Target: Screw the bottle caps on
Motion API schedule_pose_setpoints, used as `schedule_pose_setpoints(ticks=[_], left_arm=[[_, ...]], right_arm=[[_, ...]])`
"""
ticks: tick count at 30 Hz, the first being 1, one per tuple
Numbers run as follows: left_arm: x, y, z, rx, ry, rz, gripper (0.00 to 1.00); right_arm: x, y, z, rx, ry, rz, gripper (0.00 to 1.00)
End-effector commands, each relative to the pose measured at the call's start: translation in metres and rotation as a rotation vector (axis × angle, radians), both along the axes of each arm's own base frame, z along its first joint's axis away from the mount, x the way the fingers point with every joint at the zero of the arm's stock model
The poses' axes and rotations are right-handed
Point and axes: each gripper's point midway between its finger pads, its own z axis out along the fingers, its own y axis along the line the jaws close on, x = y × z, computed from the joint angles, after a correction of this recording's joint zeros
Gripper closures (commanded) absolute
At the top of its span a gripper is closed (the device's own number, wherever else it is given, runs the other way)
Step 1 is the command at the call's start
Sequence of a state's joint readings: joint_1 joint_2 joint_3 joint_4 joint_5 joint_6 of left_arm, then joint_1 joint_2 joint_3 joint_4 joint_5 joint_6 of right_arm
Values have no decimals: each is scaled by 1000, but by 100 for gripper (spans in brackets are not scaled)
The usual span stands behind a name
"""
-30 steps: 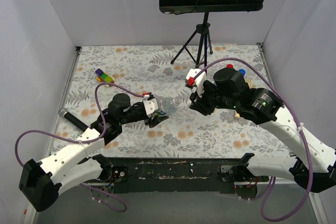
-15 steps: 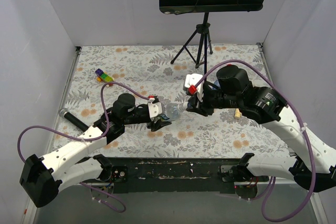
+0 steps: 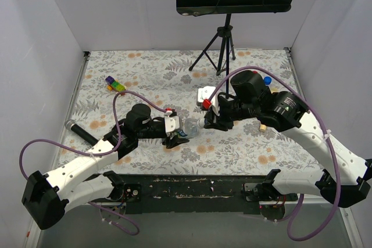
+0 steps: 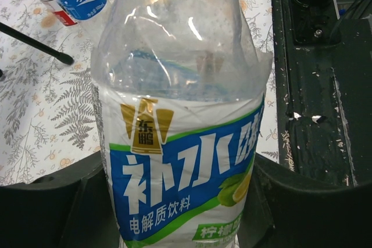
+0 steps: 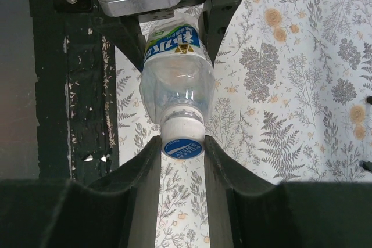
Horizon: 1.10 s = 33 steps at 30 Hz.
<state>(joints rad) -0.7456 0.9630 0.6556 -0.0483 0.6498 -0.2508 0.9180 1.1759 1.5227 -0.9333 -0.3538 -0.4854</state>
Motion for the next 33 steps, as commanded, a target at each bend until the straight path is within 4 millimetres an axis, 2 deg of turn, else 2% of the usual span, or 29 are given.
schedule_pose_setpoints(ticks=[1, 7, 15, 19, 22, 28, 33], left_arm=[[-10, -5, 29, -61, -55, -71, 45], [-20, -9, 31, -73, -35, -129, 46], [-29, -13, 33, -84, 9, -179, 55], [-24, -15, 34, -90, 22, -158, 56], [-14, -17, 35, -99, -1, -100, 56], [-2, -17, 32, -102, -95, 12, 53], [-3, -16, 36, -133, -190, 66, 52]], right_arm=[[-4, -1, 5, -6, -10, 38, 86], [-7, 2, 1, -20, 8, 71, 86], [-10, 7, -11, -64, 60, 109, 87], [-3, 11, -14, -70, 65, 75, 89], [6, 15, -22, -88, 107, 1, 92], [13, 27, -38, -116, 257, -121, 94], [21, 30, -35, -54, 404, -178, 96]])
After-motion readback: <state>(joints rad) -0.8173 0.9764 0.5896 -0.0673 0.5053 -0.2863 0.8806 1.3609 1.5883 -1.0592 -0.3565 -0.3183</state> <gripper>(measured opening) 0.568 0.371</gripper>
